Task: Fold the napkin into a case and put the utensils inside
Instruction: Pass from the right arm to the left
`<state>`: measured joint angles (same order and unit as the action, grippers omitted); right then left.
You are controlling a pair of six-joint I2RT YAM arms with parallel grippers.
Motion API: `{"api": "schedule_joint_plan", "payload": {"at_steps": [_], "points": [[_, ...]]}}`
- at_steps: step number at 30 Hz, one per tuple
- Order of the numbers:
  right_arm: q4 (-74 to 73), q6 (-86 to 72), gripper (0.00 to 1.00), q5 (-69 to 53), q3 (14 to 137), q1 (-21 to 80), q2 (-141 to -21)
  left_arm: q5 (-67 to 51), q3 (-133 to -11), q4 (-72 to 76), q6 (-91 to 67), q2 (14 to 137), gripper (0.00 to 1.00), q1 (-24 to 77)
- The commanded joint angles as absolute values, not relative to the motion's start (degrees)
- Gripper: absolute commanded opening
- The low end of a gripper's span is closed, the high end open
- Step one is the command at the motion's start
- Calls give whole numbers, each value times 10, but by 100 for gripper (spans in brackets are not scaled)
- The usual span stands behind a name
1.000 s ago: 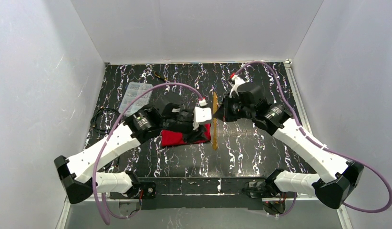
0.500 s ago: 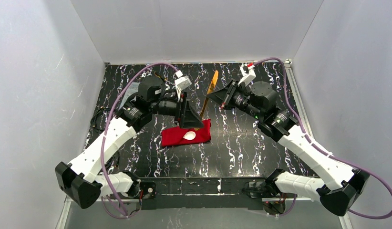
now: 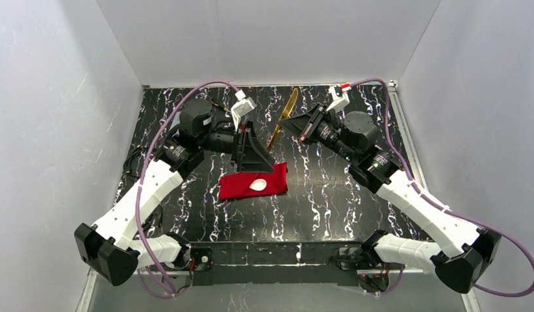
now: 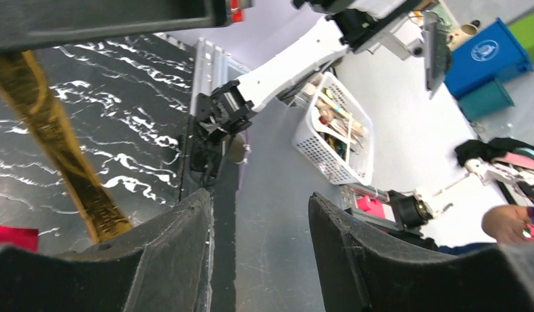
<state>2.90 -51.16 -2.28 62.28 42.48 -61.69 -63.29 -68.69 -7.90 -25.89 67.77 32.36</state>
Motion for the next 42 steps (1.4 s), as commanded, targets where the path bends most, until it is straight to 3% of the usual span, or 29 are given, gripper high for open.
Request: {"api": "schedule_joint_plan", "payload": {"at_steps": [1,3,10,11,12,13,18,25,30,32,34,40,41,42], "points": [[37,-495,1,-21,640,427,-602,-732,-728,-41,-297,672,56,317],[24,-486,1,-30,652,426,-608,-709,-760,-109,-247,668,57,309],[1,-469,1,-48,660,426,-600,-622,-805,-139,-221,659,59,251],[1,-470,1,-51,660,426,-599,-621,-801,-145,-217,661,66,247],[4,-472,1,-57,661,427,-598,-621,-792,-154,-209,663,96,246],[13,-476,1,-63,660,426,-599,-620,-778,-159,-213,664,98,246],[70,-503,1,-88,657,426,-610,-641,-742,-187,-222,687,98,246],[118,-529,1,-85,648,426,-615,-580,-711,-197,-185,667,98,246],[151,-541,1,-55,639,427,-620,-659,-684,-120,-269,675,98,249],[171,-550,1,-46,632,427,-623,-674,-674,-102,-290,677,91,255],[196,-560,1,-40,621,426,-625,-682,-676,-101,-288,684,77,259],[204,-566,1,-39,605,426,-621,-698,-708,-113,-269,702,15,259],[200,-566,1,-39,601,427,-617,-701,-718,-119,-258,704,0,258],[193,-562,1,-38,599,426,-612,-706,-734,-144,-233,708,0,257]]}}
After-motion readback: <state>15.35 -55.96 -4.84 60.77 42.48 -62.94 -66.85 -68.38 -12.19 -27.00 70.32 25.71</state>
